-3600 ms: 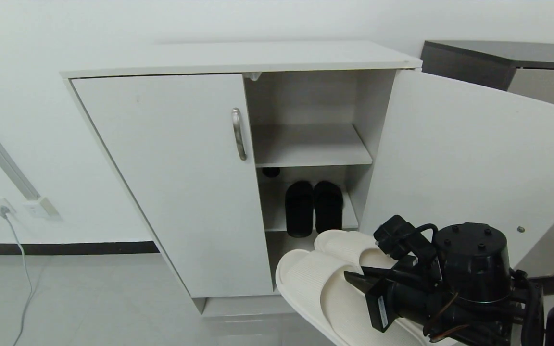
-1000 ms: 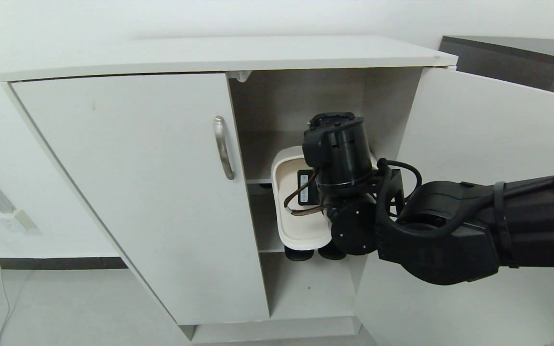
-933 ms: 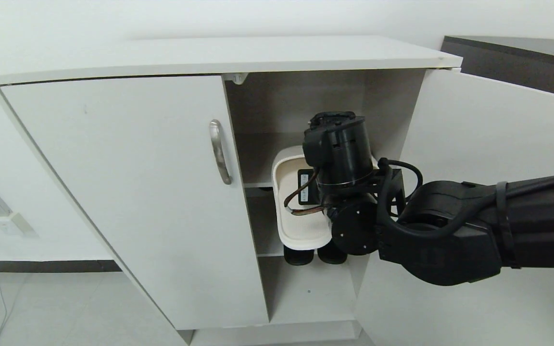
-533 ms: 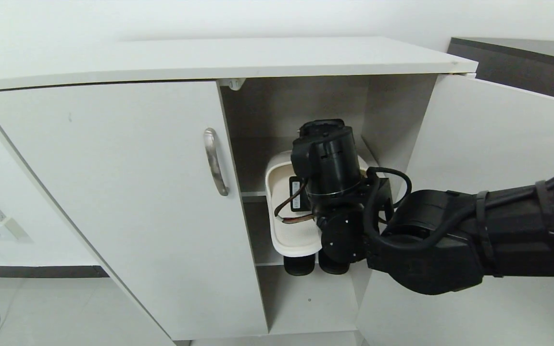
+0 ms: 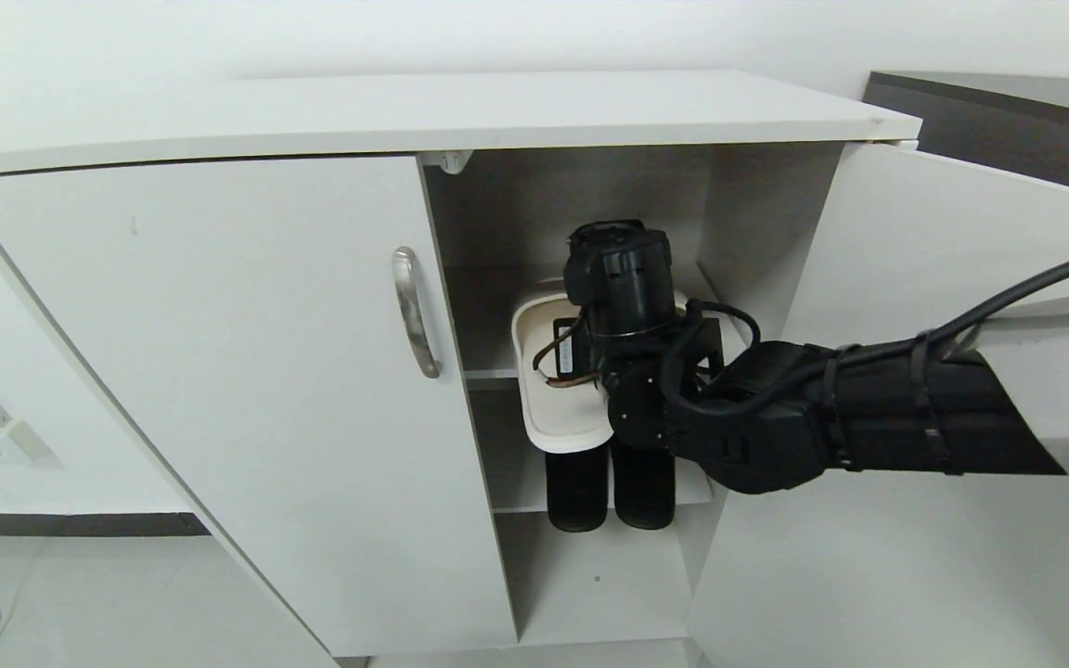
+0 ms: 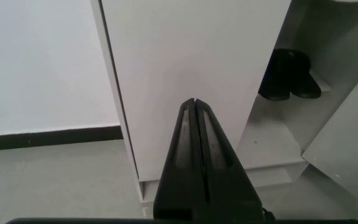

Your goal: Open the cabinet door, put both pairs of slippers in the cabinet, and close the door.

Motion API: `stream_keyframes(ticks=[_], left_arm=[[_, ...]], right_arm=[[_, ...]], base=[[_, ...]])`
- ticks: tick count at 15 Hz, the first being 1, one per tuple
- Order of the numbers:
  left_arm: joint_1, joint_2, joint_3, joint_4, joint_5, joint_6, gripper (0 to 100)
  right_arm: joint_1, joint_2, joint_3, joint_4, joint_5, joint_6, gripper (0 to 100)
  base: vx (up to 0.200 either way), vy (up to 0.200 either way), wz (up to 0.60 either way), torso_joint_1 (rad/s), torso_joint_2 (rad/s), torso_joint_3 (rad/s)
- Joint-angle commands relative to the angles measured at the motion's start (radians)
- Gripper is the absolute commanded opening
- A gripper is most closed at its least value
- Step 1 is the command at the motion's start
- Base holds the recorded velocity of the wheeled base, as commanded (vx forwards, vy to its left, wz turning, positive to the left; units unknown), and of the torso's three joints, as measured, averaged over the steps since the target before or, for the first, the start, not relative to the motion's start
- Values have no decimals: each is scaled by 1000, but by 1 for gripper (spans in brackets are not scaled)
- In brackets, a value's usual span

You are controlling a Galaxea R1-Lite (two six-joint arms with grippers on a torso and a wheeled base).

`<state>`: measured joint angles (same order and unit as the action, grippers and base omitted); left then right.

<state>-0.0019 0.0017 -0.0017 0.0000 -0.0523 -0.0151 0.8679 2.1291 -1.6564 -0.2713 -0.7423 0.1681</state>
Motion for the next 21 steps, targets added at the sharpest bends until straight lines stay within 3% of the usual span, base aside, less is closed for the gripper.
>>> stream_keyframes(ticks=[1, 7, 21], left_arm=[[0, 0, 0, 0, 0, 0, 0], [0, 0, 0, 0, 2, -2, 0], [0, 0, 0, 0, 2, -2, 0]], right_arm=[[-21, 49, -91, 46, 1, 5, 0], [-50, 138, -344, 199, 3, 5, 0], [-86, 127, -344, 185, 12, 16, 0]], base=[[0, 0, 0, 0, 0, 0], [0, 0, 0, 0, 0, 0], [0, 0, 0, 0, 0, 0]])
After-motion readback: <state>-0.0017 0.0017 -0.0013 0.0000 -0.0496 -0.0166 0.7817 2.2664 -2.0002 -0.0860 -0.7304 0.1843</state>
